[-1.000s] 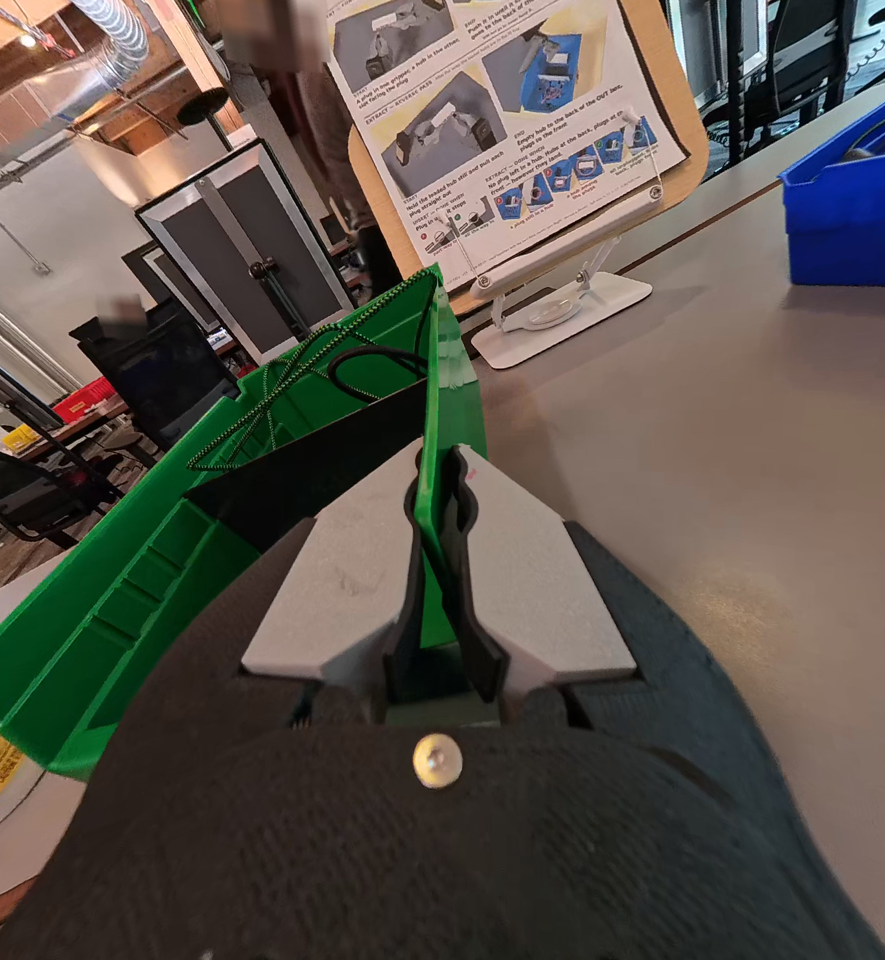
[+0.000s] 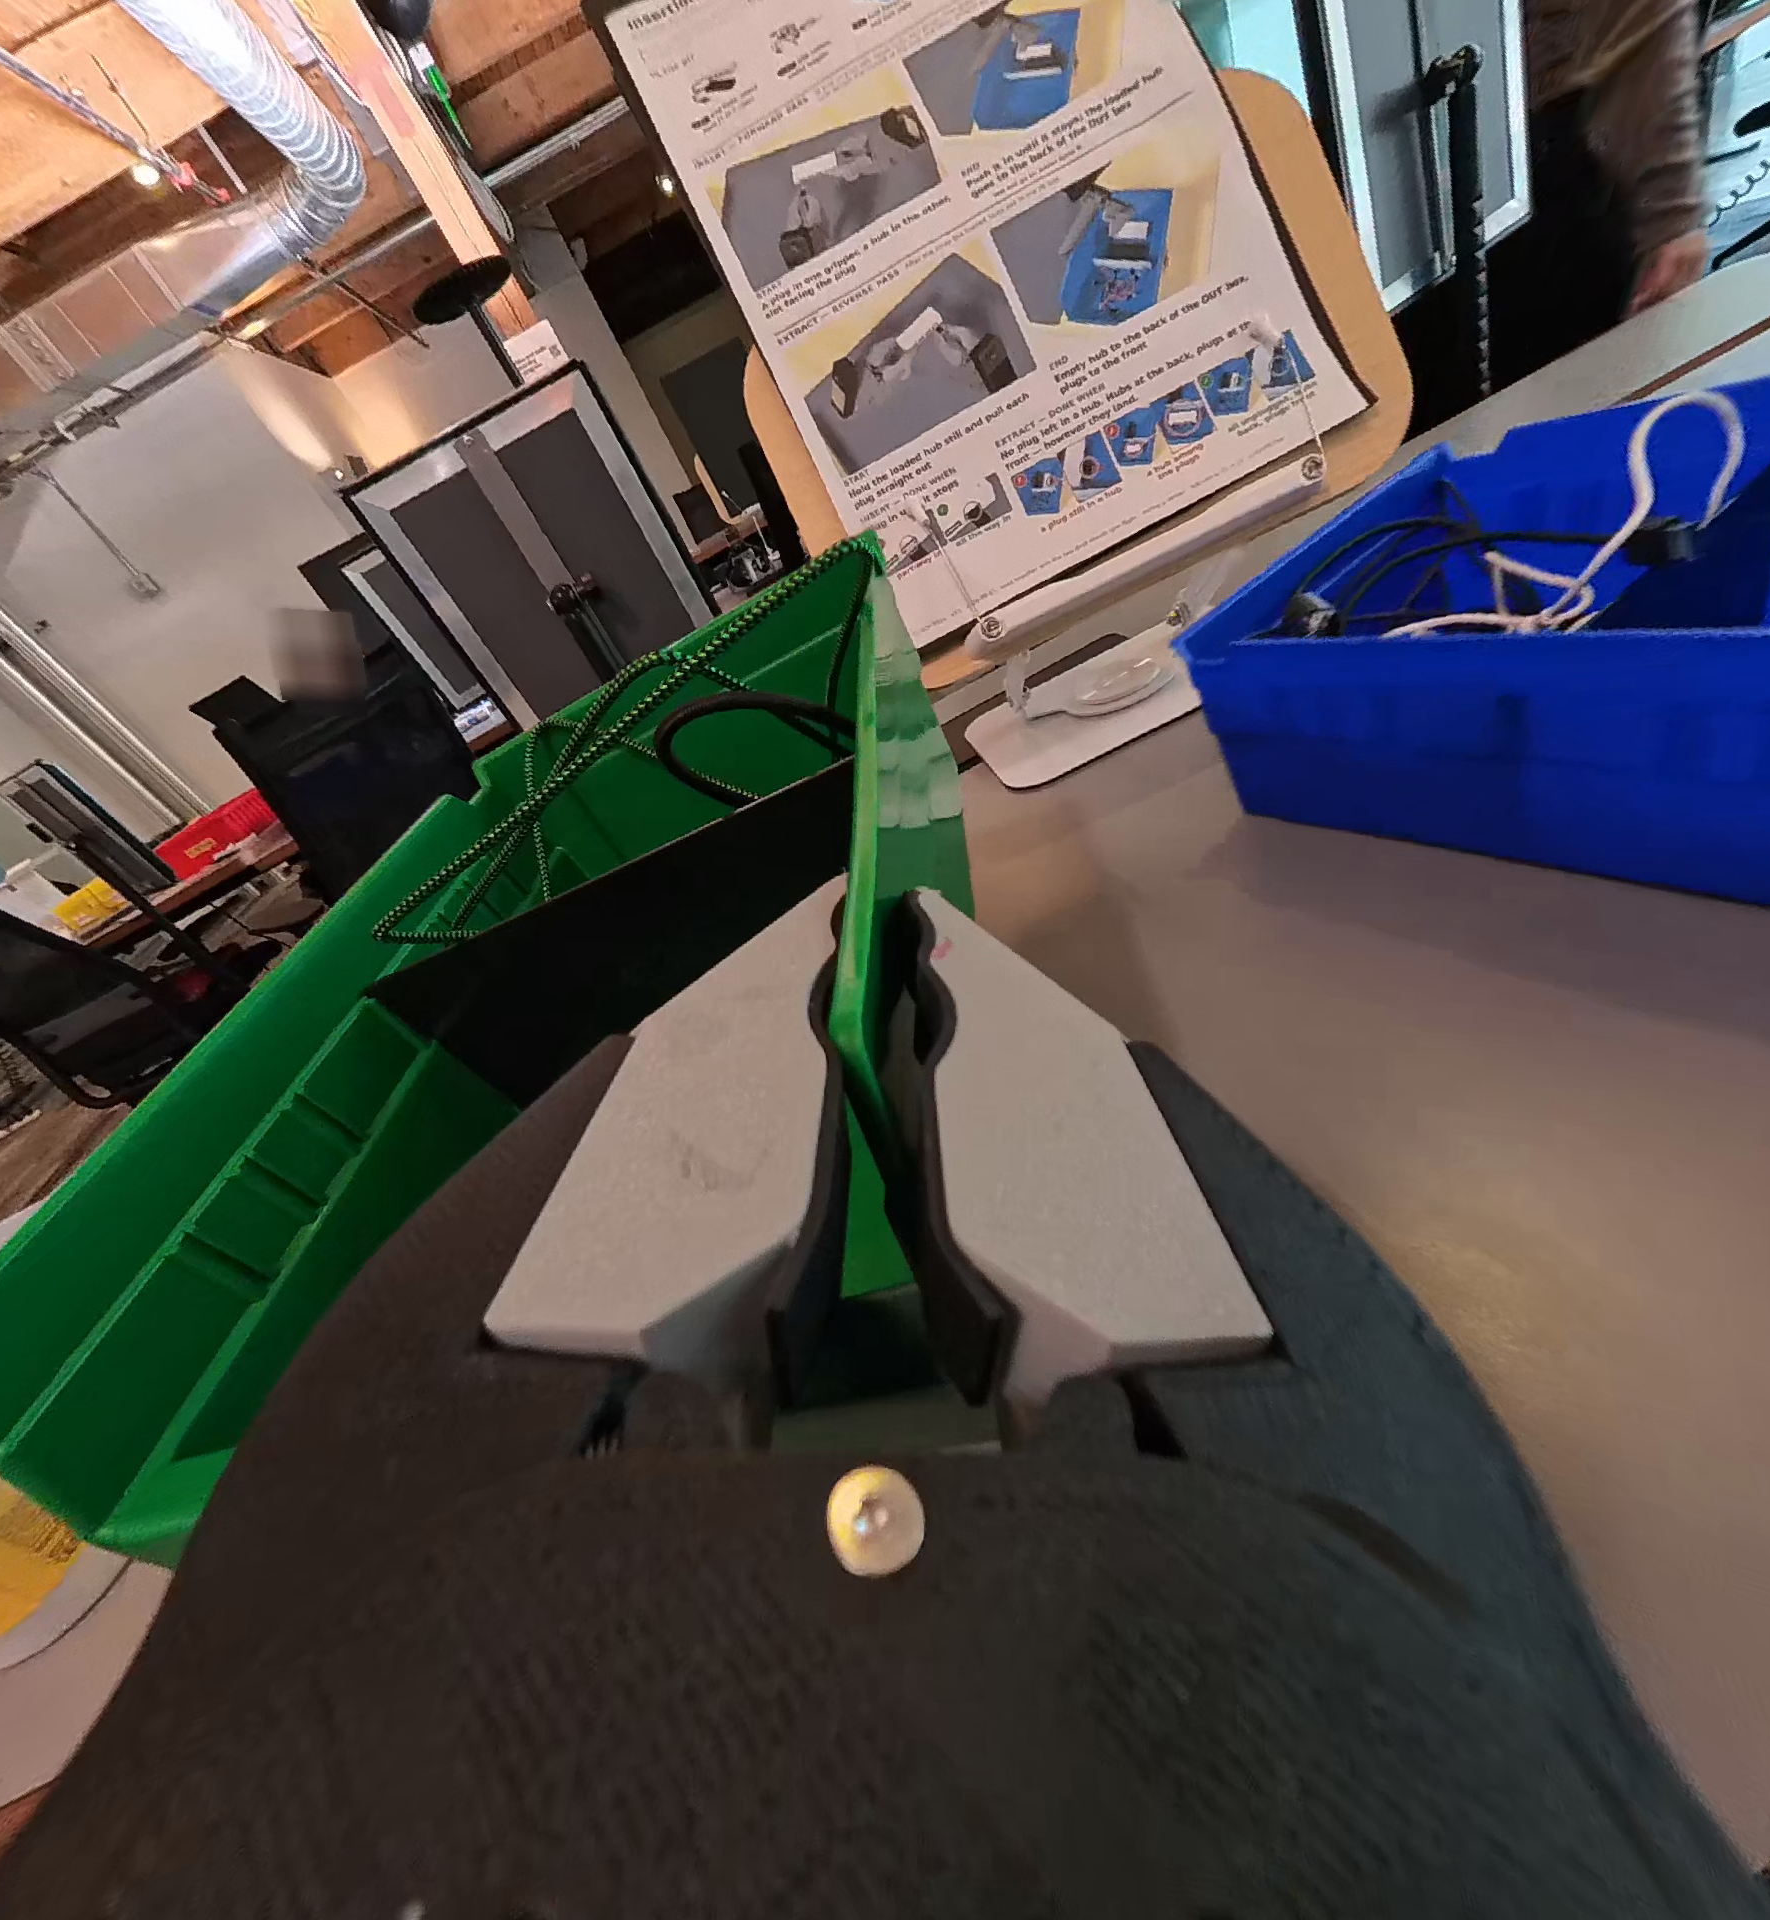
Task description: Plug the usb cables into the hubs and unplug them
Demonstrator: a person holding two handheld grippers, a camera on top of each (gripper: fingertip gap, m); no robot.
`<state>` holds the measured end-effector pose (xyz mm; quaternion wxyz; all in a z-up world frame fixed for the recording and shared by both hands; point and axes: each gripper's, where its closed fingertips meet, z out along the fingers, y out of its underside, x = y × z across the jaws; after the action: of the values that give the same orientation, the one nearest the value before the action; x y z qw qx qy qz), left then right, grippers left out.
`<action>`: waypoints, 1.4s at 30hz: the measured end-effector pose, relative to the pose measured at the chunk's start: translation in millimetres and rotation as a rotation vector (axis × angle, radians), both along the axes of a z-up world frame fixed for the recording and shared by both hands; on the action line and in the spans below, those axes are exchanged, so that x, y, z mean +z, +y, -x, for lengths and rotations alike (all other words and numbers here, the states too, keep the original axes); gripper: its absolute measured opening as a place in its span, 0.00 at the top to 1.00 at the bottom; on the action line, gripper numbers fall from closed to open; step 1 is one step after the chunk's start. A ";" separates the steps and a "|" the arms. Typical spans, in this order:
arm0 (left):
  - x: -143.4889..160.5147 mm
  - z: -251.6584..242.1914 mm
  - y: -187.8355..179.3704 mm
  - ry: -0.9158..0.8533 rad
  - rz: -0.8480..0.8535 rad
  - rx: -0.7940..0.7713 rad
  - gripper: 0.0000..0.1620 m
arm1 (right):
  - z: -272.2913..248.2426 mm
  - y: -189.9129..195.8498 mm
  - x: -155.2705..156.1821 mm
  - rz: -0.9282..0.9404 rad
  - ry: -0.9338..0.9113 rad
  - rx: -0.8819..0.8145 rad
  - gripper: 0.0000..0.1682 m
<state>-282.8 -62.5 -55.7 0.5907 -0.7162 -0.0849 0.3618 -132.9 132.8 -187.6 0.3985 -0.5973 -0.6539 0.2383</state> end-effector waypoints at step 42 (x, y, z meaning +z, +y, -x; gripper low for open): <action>3.0 3.9 -10.4 -0.004 -0.012 0.011 0.99 | 64.9 -74.5 2.3 0.028 0.049 0.144 0.91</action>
<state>-286.7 -72.8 -52.7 0.5928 -0.7129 -0.0921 0.3632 -197.8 58.3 -185.3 0.3878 -0.5484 -0.6818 0.2898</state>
